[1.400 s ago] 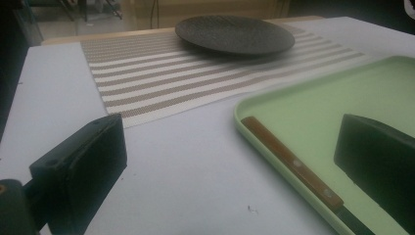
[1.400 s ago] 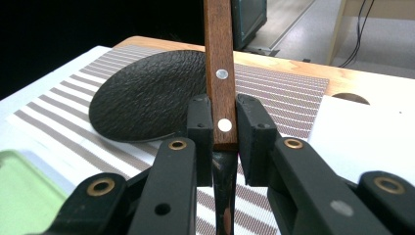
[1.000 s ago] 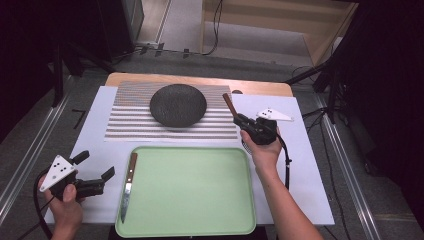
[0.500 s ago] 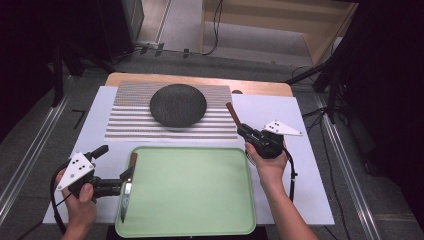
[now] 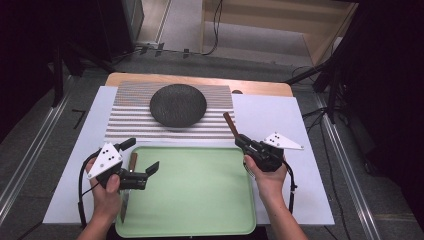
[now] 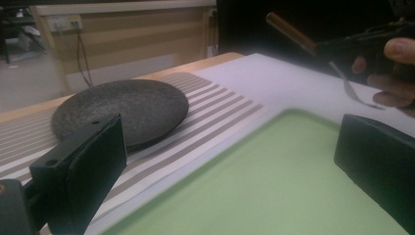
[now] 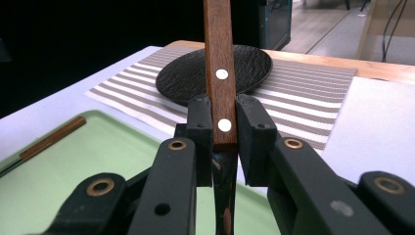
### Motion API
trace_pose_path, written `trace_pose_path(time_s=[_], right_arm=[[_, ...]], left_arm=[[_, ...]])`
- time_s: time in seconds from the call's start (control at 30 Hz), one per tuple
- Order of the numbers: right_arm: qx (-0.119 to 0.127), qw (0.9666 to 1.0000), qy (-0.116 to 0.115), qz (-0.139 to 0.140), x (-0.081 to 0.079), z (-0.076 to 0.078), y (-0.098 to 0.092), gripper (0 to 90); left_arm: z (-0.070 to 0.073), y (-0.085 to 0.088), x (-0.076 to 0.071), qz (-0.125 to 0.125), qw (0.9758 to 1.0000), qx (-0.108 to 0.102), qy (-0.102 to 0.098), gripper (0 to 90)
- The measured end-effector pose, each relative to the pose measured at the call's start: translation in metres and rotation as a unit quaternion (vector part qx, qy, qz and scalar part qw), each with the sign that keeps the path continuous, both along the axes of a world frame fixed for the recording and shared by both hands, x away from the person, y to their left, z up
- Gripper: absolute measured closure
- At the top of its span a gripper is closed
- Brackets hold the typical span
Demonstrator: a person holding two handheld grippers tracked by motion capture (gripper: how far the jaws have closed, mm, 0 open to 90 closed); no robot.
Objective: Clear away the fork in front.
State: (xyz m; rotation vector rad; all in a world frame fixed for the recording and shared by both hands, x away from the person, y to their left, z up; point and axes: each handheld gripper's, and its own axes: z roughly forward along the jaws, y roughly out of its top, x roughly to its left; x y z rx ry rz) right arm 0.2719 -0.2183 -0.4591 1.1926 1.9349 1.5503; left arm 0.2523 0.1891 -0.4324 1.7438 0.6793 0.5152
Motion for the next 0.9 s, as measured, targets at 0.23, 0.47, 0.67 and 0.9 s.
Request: trace_pose_path(time_s=[0.23,0.47,0.67,0.9], right_arm=[[-0.001,0.9998,-0.006,0.018,-0.007,-0.001,0.011,76.2],[0.0,0.9993,-0.007,0.036,-0.011,-0.003,0.023,76.2],[0.001,0.9987,-0.008,0.049,-0.015,-0.005,0.034,76.2],[0.003,0.9978,-0.012,0.065,-0.018,-0.006,0.046,76.2]], left_arm=[[0.003,-0.021,0.007,-0.015,0.9998,-0.011,0.007,0.0],[-0.004,-0.032,0.008,-0.031,0.999,-0.012,0.029,0.0],[-0.008,-0.034,0.011,-0.039,0.9971,-0.034,0.056,0.0],[-0.008,-0.043,0.008,-0.043,0.9958,-0.041,0.069,6.2]])
